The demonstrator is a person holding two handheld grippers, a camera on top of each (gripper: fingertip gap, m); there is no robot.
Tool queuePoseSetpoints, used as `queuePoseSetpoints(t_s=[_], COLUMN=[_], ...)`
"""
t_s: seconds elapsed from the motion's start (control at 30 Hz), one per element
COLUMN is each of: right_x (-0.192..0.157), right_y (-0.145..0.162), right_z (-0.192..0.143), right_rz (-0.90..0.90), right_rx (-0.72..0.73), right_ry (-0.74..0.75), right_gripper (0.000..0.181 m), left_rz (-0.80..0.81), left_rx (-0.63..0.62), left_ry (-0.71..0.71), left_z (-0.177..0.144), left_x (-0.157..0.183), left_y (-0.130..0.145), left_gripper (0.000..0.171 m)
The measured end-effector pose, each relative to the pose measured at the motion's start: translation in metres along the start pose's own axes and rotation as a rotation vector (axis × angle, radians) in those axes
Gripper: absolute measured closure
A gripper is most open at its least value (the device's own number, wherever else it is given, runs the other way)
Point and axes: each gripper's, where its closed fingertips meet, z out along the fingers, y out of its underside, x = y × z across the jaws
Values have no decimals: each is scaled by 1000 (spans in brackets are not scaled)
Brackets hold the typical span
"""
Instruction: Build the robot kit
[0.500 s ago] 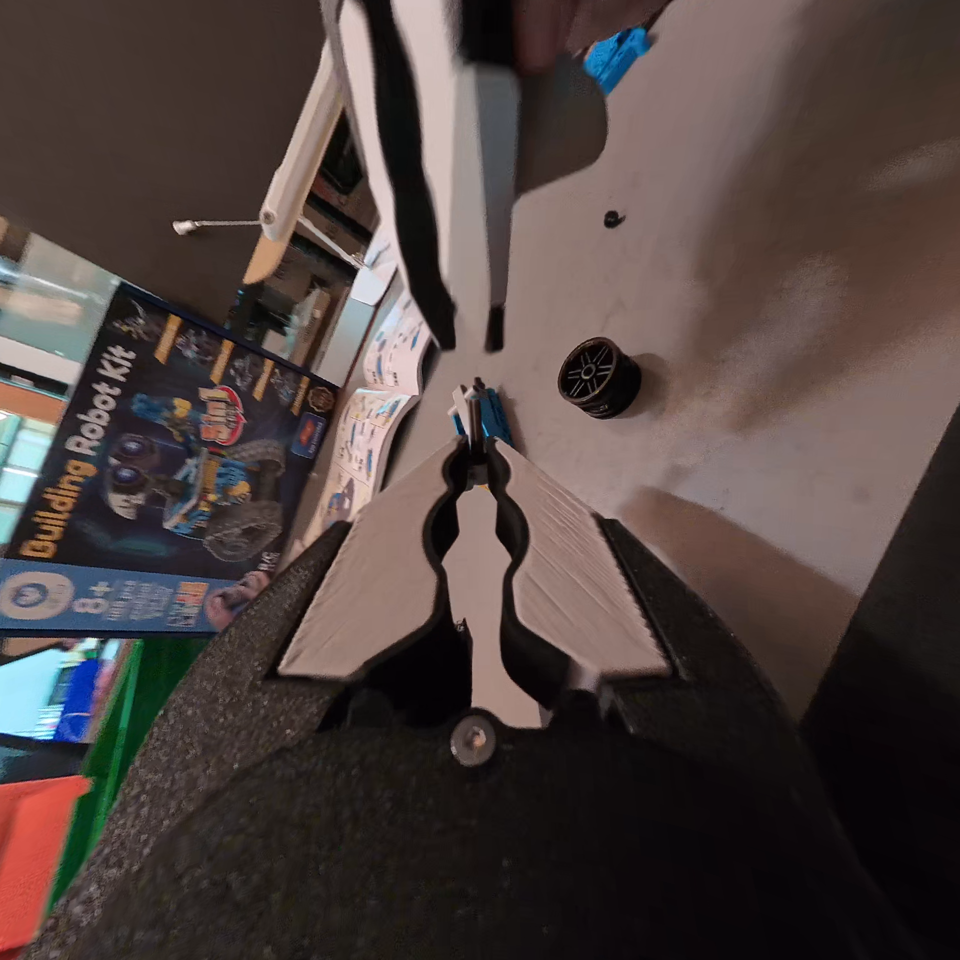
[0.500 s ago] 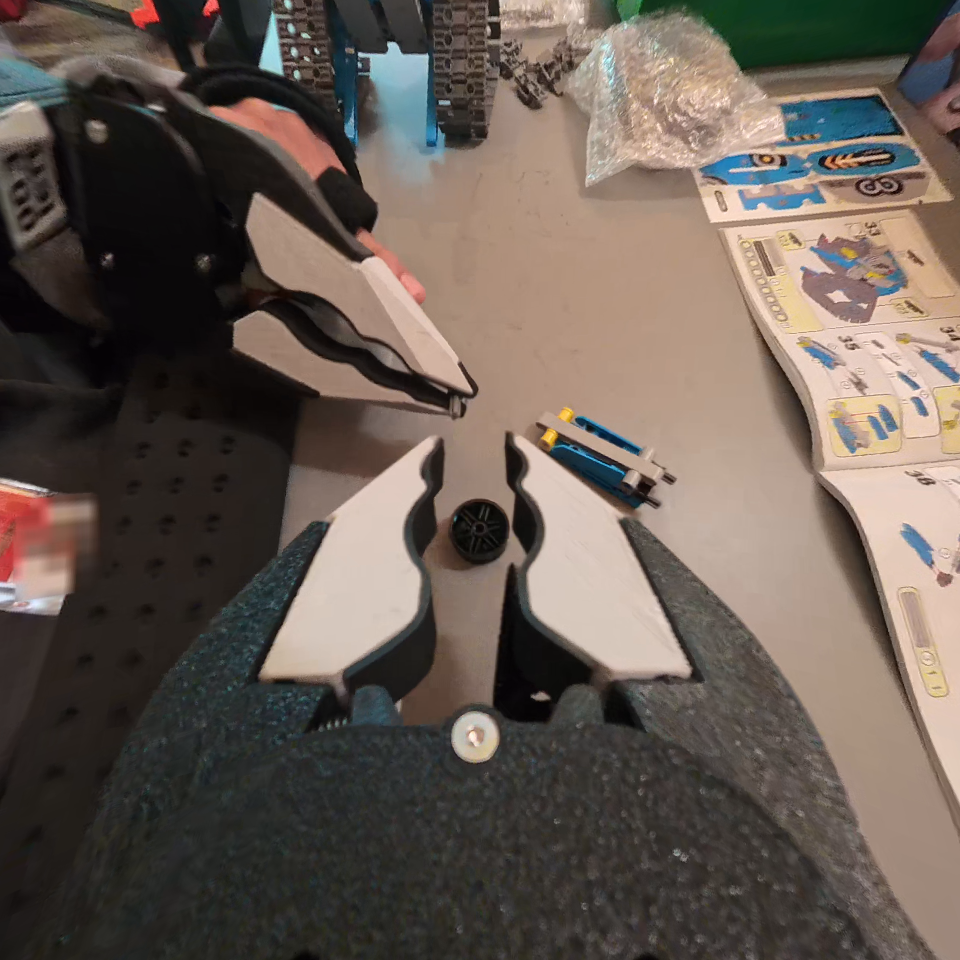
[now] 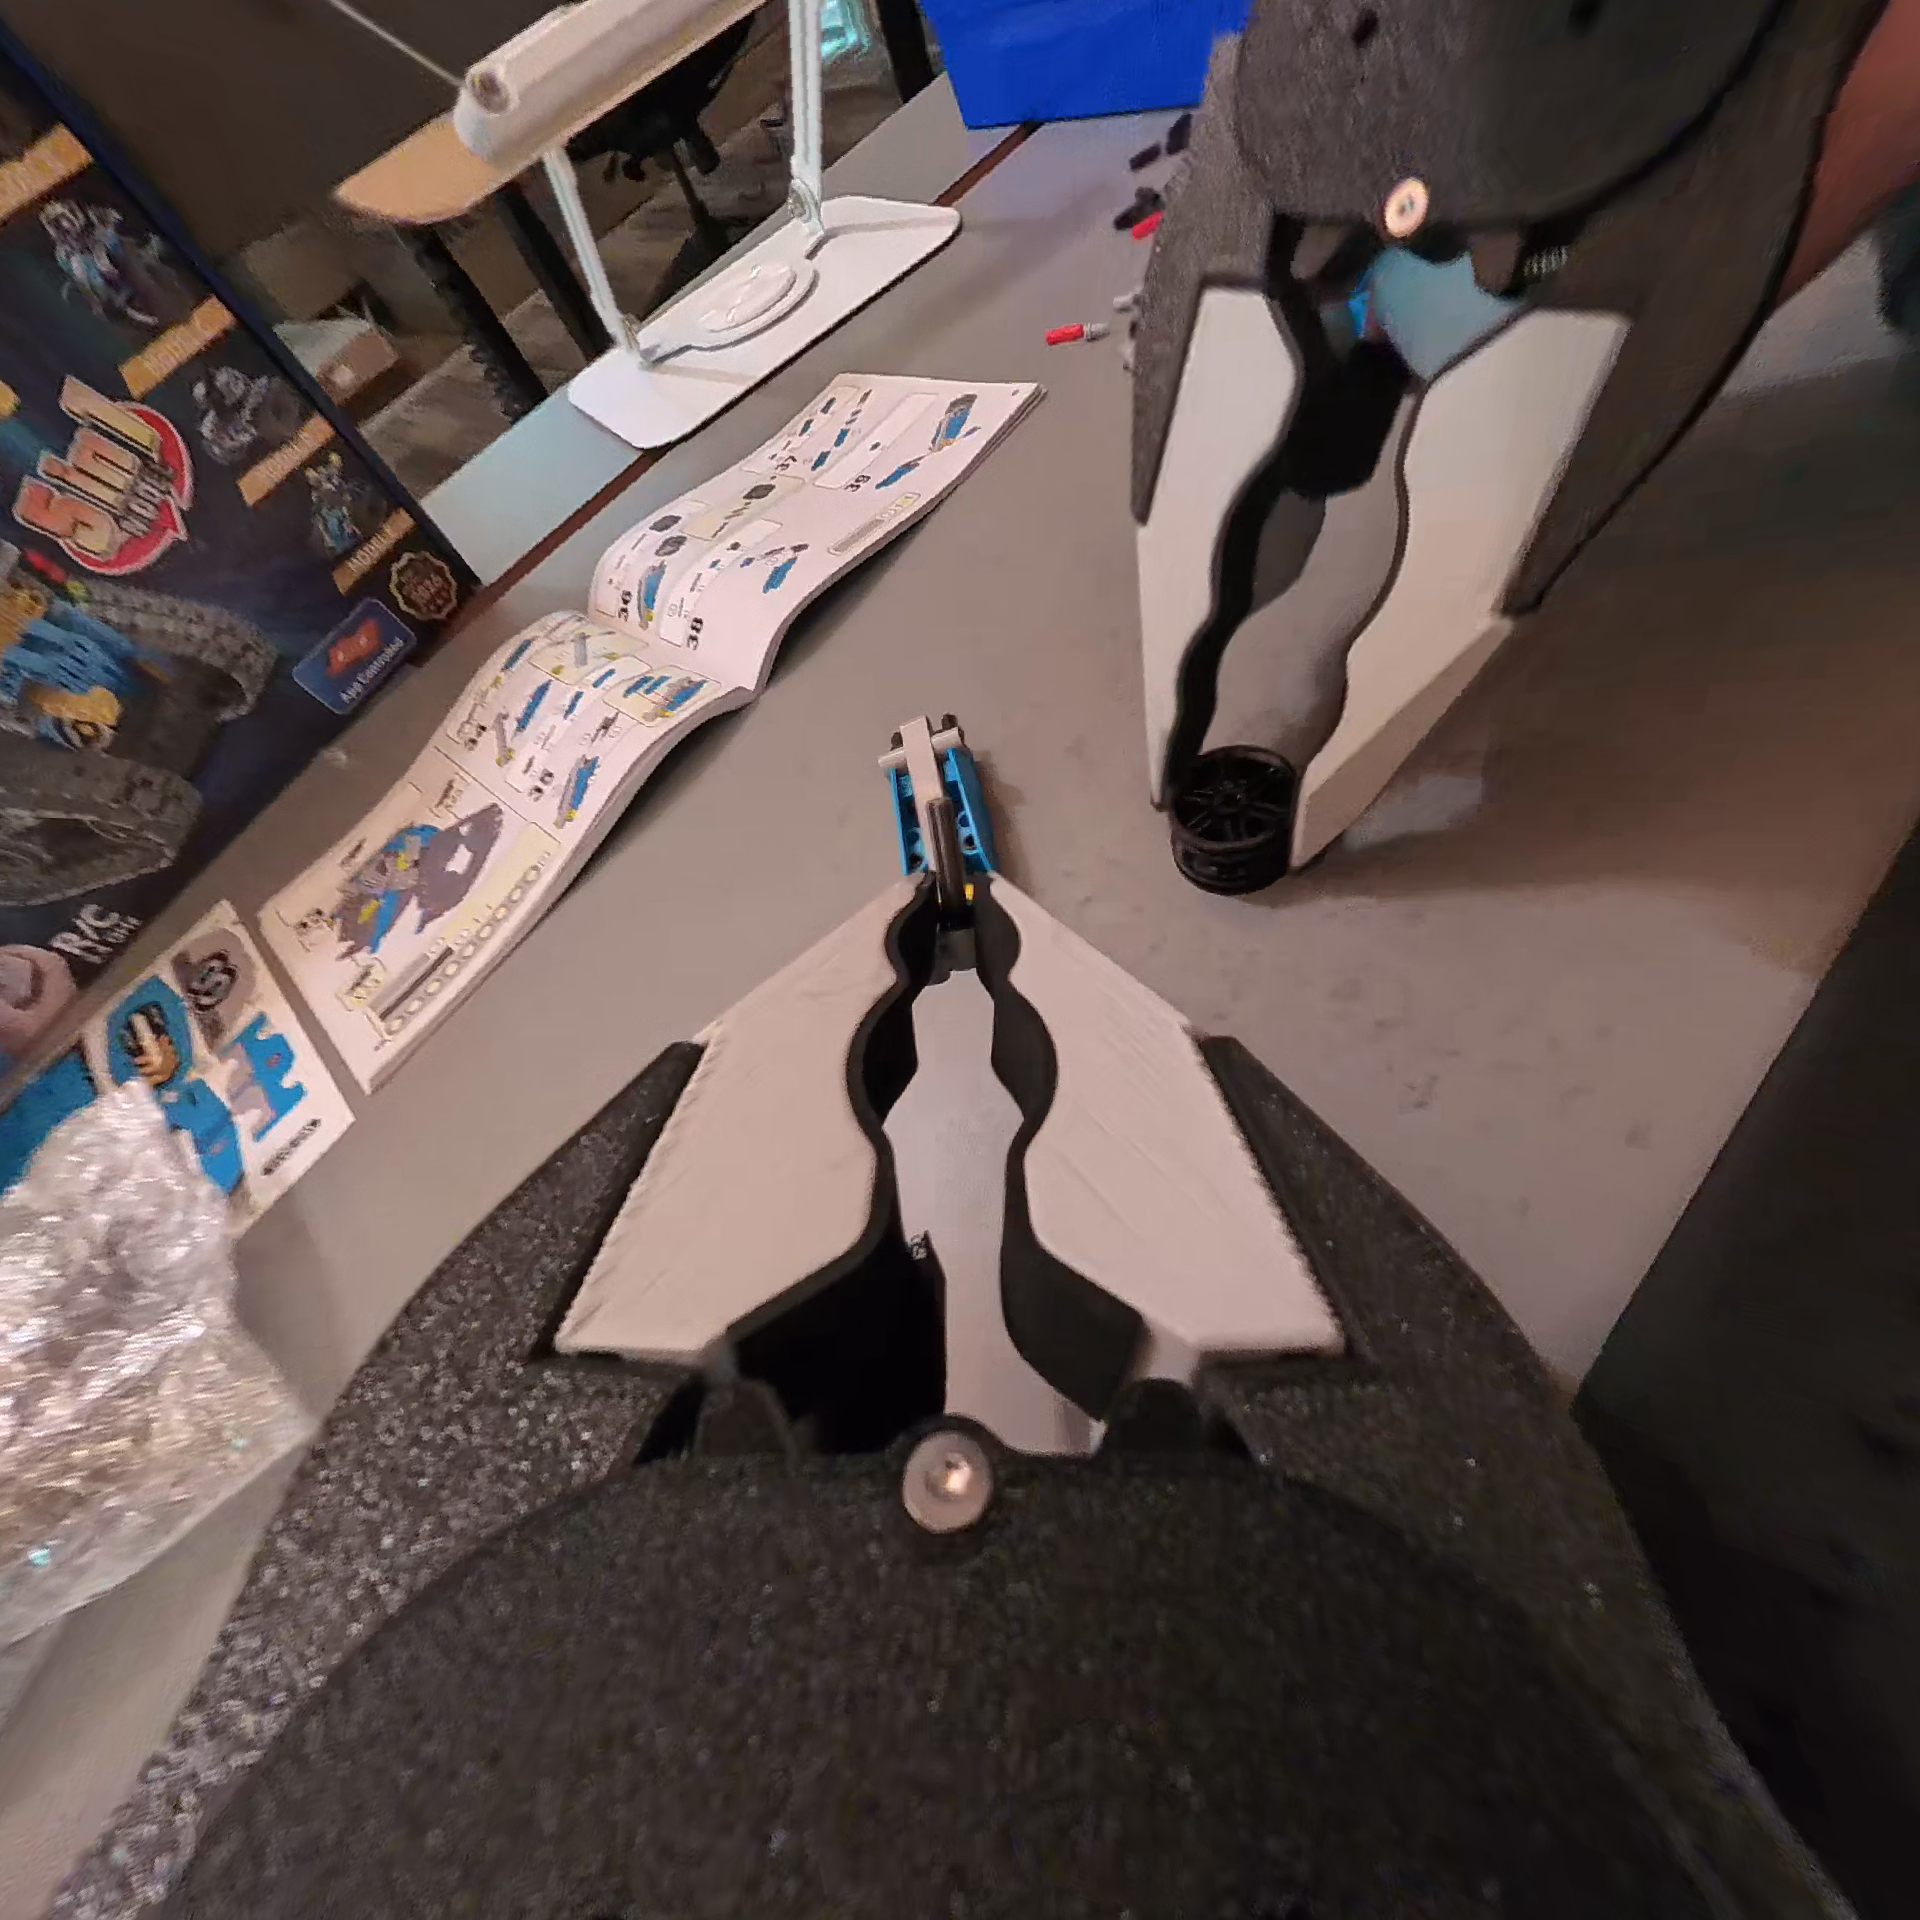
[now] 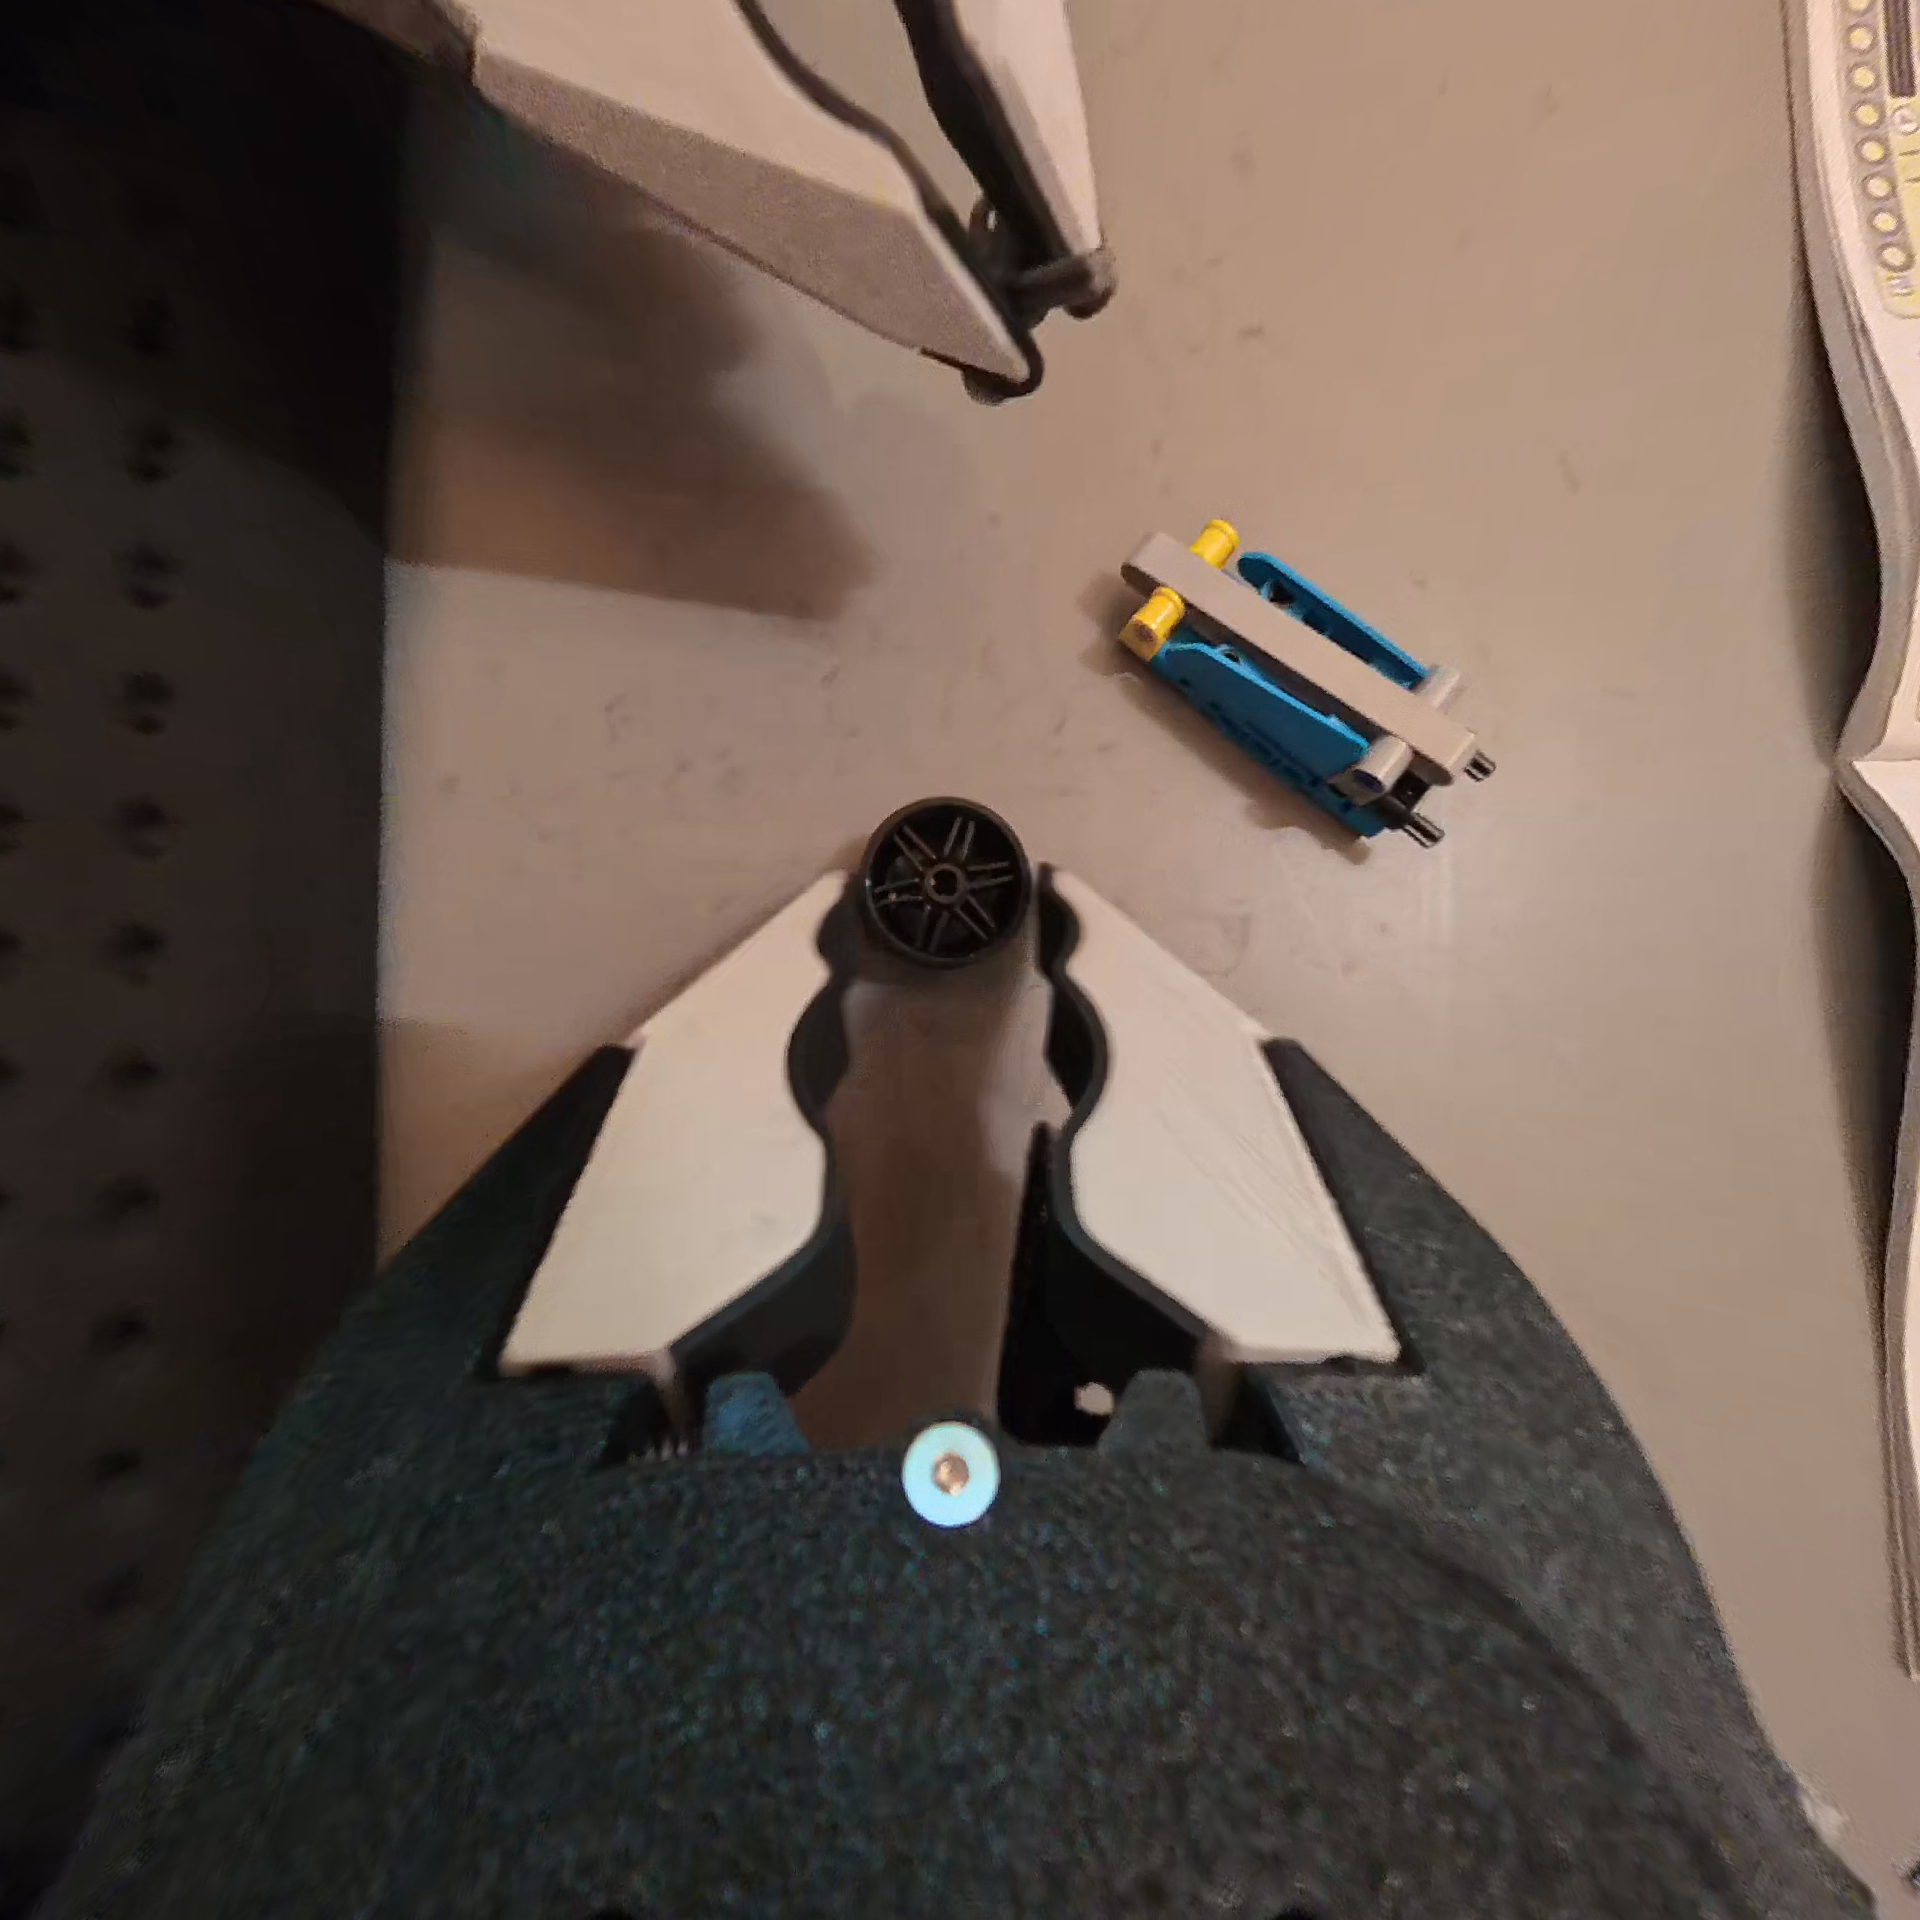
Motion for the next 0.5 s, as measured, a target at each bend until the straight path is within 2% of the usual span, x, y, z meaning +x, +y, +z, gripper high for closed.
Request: queuePoseSetpoints(t_s=[0.1,0.17,0.23,0.3,0.4,0.5], right_x=[5,11,13,16,21,27], right_y=[-9,-40,-74,-89,-92,-89], right_z=[-2,-24,-55,-69,-58,-46], right_rz=[24,136,300,469,711,876], right_rx=[42,262,537,694,745,751], right_ry=[6,-41,-181,-332,-513,-639], right_gripper=[150,150,150,151,151,151], left_rz=[-116,-173,-211,-206,-195,-236], left_rx=[40,62,83,83,82,100], left_ry=[57,77,95,100,114,148], left_z=[-3,-5,-6,-5,-2,-2], left_x=[-3,-5,-4,-2,-1,-2], left_y=[-4,-7,-10,-10,-10,-11], left_gripper=[166,166,166,165,166,166])
